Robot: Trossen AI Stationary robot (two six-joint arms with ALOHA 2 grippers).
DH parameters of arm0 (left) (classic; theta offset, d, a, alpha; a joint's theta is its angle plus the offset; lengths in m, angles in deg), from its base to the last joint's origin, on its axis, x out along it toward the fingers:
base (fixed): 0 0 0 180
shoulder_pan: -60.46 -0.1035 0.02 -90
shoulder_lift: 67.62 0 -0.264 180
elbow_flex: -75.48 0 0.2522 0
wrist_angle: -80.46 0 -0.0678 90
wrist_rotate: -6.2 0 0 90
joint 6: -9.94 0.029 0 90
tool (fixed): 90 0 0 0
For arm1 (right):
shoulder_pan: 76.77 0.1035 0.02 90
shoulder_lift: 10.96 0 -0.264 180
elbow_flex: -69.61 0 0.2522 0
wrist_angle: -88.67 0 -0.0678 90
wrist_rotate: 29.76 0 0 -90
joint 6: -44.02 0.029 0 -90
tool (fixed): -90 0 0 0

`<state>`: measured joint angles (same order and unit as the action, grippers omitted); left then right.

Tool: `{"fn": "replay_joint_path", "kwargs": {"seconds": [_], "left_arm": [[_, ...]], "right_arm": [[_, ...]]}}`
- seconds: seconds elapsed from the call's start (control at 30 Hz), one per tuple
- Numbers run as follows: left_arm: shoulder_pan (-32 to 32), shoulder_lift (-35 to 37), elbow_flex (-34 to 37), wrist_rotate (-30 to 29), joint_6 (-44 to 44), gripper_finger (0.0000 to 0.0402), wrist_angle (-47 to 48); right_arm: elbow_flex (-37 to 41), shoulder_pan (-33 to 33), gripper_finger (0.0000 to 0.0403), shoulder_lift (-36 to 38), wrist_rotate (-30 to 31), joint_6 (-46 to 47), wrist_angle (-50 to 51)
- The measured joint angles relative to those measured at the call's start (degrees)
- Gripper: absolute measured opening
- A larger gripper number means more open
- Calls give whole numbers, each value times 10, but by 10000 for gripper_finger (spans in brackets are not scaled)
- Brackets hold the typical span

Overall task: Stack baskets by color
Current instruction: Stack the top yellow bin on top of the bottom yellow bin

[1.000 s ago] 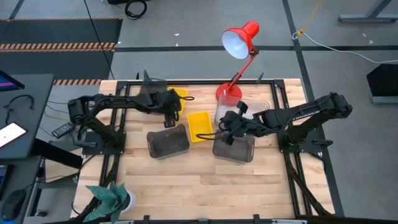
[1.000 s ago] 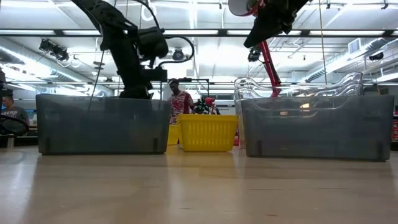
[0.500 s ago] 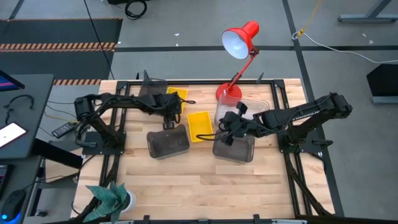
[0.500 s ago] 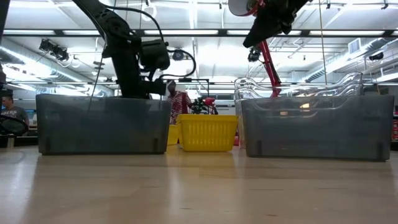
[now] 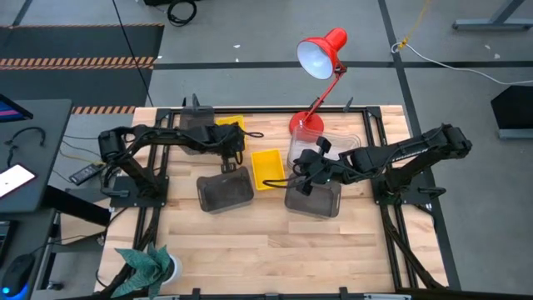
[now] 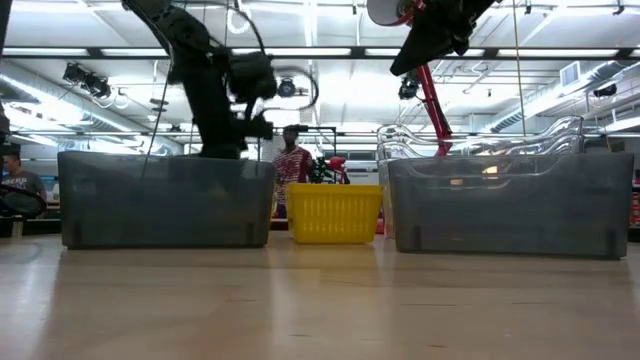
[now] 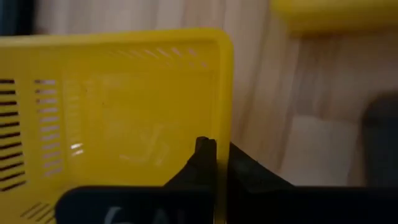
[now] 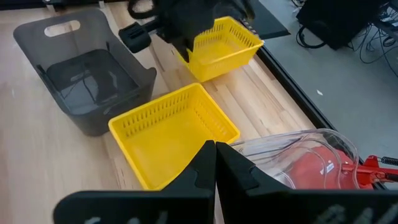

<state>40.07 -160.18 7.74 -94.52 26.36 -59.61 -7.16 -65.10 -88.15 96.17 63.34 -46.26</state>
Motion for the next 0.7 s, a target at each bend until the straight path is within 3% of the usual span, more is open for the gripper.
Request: {"fn": "replay_joint_path", "kwargs": {"seconds": [0.17,0.47,0.7], "left_arm": [[58,13,-51,-67,-26,6,30],[150,12,-168,-51,-128,6,68],[202,3,-200,-36,-242,6,49]], "right_arm": [[0,0,10,0,11,-1,0],[6,-10,10,3,109,-38,5],[38,-8,10,43,201,-31,-6]]}}
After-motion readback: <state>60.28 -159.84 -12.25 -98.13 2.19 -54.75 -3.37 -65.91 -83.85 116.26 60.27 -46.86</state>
